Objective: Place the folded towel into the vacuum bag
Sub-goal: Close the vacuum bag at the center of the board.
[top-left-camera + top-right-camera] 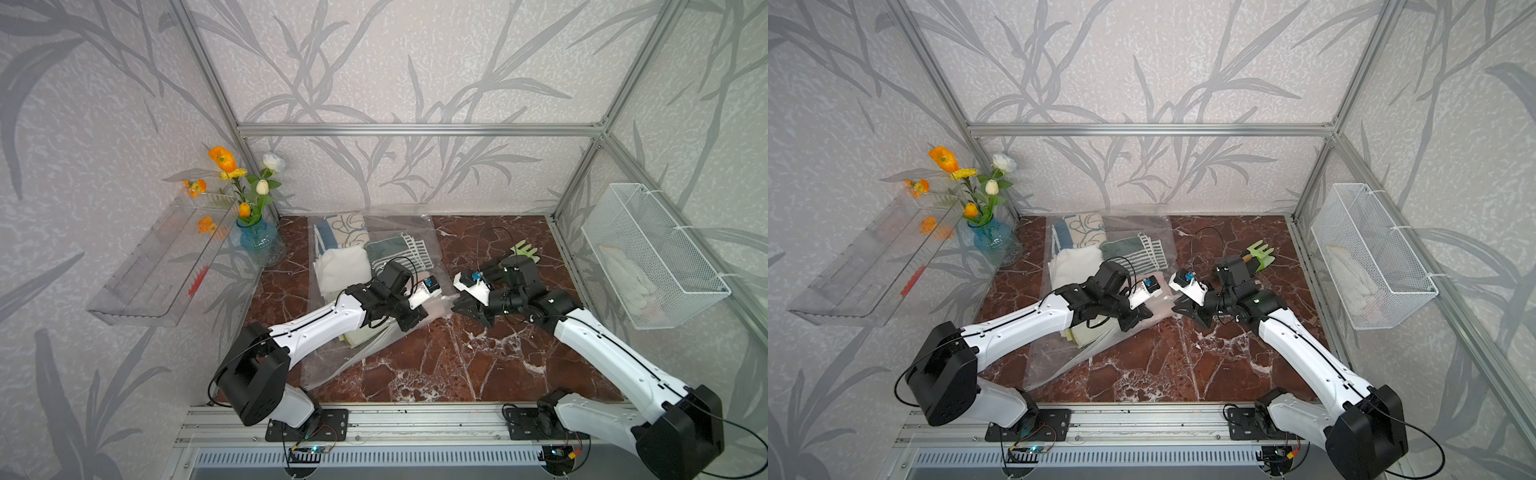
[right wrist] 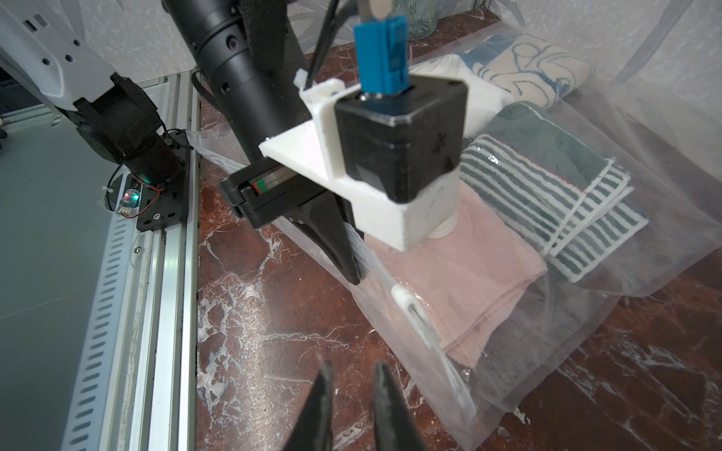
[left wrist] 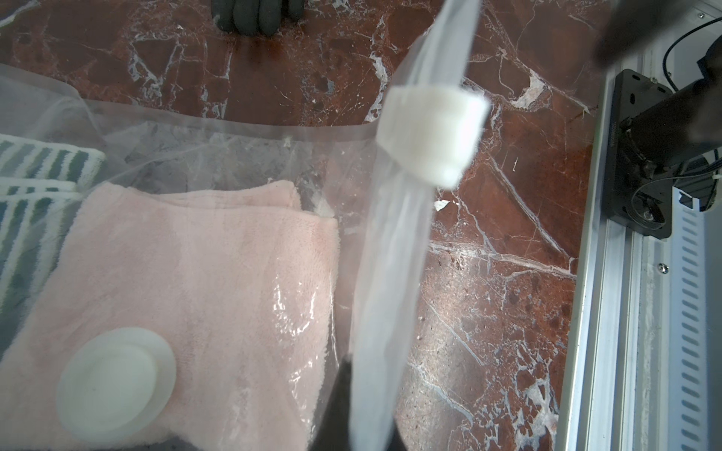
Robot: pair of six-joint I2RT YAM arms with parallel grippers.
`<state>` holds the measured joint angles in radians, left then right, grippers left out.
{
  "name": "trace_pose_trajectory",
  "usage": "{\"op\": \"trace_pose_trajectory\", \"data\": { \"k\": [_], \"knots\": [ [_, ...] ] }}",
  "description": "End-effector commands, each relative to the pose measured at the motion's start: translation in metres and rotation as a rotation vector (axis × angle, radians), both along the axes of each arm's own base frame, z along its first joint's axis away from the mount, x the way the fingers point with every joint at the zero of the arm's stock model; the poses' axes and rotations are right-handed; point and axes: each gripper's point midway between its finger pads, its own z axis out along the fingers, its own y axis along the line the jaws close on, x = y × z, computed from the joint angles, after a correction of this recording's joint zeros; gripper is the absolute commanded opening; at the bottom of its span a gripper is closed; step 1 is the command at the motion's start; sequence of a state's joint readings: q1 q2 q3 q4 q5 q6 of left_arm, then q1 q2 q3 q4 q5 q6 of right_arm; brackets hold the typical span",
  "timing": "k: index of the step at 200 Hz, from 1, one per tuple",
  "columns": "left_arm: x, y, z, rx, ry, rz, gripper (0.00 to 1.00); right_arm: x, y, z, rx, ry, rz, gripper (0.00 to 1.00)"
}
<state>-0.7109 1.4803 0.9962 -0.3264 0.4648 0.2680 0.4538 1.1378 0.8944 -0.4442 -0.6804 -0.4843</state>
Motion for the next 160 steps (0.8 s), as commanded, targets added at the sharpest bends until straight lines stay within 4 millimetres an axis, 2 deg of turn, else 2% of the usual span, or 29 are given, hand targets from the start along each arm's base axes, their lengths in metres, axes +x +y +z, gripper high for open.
{"op": "trace_pose_trajectory", "data": {
  "k": [1, 42, 71, 88, 107, 141, 160],
  "knots": [
    [0.001, -0.003, 0.017, -0.058, -0.030, -0.002, 0.00, 0.006, -0.007, 0.002, -0.028, -0.035, -0.060, 0.36],
    [-0.003, -0.001, 0.019, -0.063, -0.028, -0.009, 0.00, 0.034, -0.031, 0.006, -0.089, -0.089, -0.223, 0.49],
    [-0.006, -0.004, 0.021, -0.081, -0.020, -0.027, 0.00, 0.021, -0.013, 0.007, -0.036, -0.033, -0.097, 0.55],
    [-0.007, -0.006, 0.022, -0.084, -0.009, -0.038, 0.00, 0.016, -0.004, 0.005, -0.033, -0.011, -0.041, 0.55],
    [-0.009, -0.006, 0.022, -0.084, -0.004, -0.045, 0.00, 0.020, -0.002, 0.006, -0.035, -0.017, -0.041, 0.53],
    [-0.011, -0.005, 0.022, -0.082, 0.000, -0.049, 0.00, 0.025, -0.001, 0.005, -0.042, -0.015, -0.043, 0.41],
    [-0.011, -0.005, 0.023, -0.085, 0.000, -0.051, 0.00, 0.028, 0.000, 0.004, -0.050, -0.010, -0.052, 0.39]
  ]
}}
